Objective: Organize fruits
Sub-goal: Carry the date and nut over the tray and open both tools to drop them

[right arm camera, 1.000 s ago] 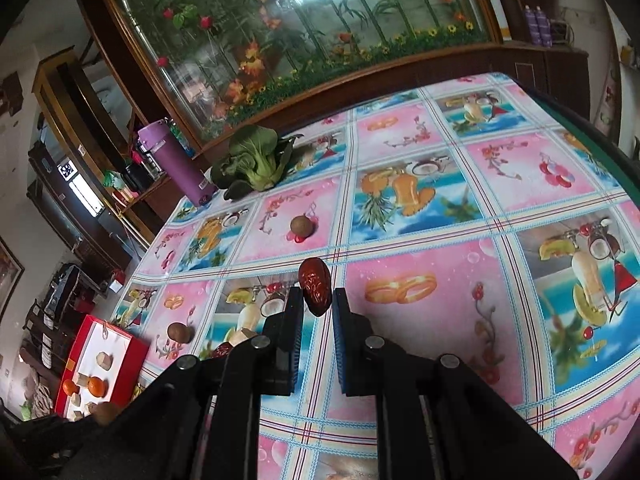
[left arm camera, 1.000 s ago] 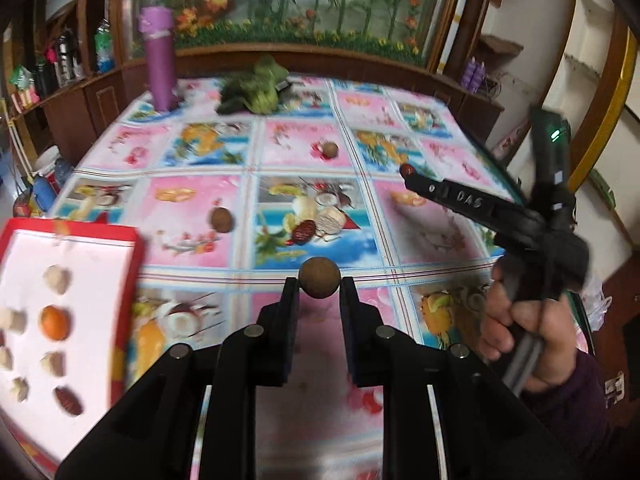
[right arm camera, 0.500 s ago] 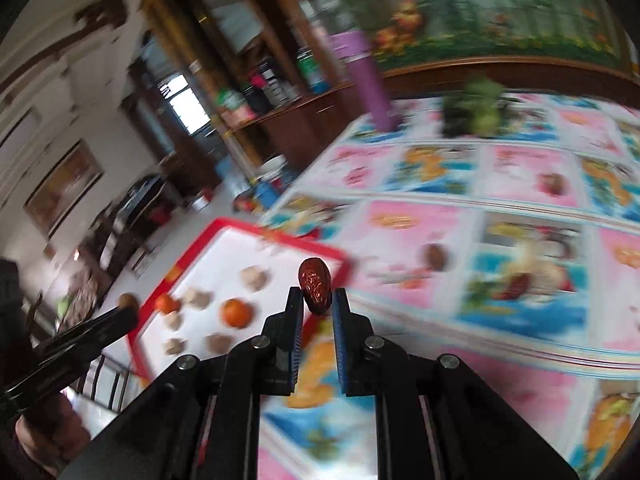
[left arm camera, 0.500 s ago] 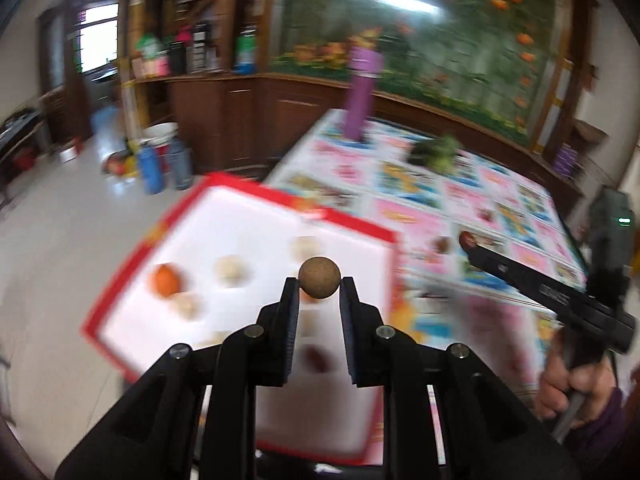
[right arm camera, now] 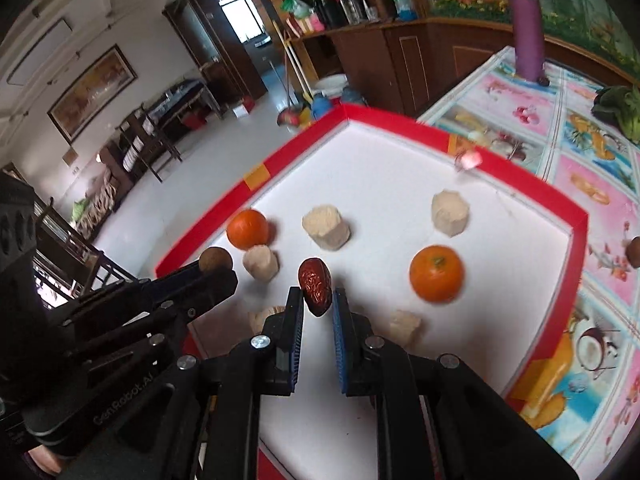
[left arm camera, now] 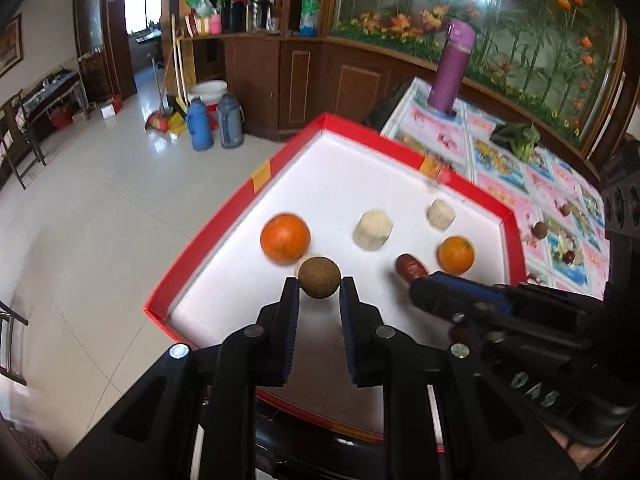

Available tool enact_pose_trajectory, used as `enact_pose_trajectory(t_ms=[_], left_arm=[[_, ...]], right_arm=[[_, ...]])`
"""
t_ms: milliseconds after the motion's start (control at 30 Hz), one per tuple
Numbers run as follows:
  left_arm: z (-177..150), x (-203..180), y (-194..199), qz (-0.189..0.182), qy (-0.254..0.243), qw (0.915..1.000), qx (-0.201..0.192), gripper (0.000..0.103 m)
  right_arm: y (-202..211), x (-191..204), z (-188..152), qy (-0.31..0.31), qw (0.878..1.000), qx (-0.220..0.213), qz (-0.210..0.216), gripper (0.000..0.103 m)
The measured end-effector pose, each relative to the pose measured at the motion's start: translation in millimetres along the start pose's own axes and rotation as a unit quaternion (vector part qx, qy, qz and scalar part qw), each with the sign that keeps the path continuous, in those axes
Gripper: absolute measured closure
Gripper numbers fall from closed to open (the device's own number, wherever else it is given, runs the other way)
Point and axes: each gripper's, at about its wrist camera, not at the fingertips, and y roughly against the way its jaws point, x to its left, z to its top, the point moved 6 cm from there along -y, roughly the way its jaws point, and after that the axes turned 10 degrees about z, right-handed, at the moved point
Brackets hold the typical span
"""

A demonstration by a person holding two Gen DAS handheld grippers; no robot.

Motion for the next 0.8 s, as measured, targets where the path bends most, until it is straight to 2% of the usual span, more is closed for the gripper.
enact_pose_trajectory(t_ms=[133, 367, 433, 533, 567, 600, 667, 800], left_arm=[[-5.2, 3.5, -5.2, 0.001, -0.007, 0.9999, 0.009, 0.081], [-7.7, 3.0, -9.4, 0.006, -0.019, 0.9996, 0.021, 0.079], [-6.3, 2.3, -10.4, 0.006, -0.018, 0.9995, 0.025, 0.071], [-4.7, 5.8, -5.6, 0.006, -0.010, 0.9997, 0.021, 0.050], [-3.4, 6.4, -3.2, 0.007, -0.007, 0.9998, 0.017, 0.043], [-1.6, 6.0, 0.7, 0.008, -0.005, 0.9999, 0.011, 0.040], [1.8, 2.7, 10.5, 0.005, -0.006, 1.0000, -0.001, 0.039], [8.7, -16.0, 29.1, -0.008, -0.022, 0.9995, -0.023, 0.037]], right_arm=[[-12.4, -2.9, -4.7, -0.012, 1.000, 0.017, -0.011, 0.090], [-8.0, 2.1, -7.5, -0.014, 0.999, 0.023, -0.025, 0.089], [-7.2, 0.8, -7.3, -0.024, 0.999, 0.028, -0.023, 0.087], [4.7, -2.7, -4.8, -0.035, 0.999, 0.014, -0.011, 0.087], [10.1, -3.4, -3.2, -0.035, 0.999, 0.006, -0.009, 0.084], [19.6, -4.5, -1.1, -0.036, 0.999, -0.006, -0.006, 0.077], [34.4, -8.5, 3.7, -0.037, 0.999, -0.030, -0.004, 0.071], [74.8, -23.7, 6.9, -0.031, 0.996, -0.083, -0.015, 0.070]])
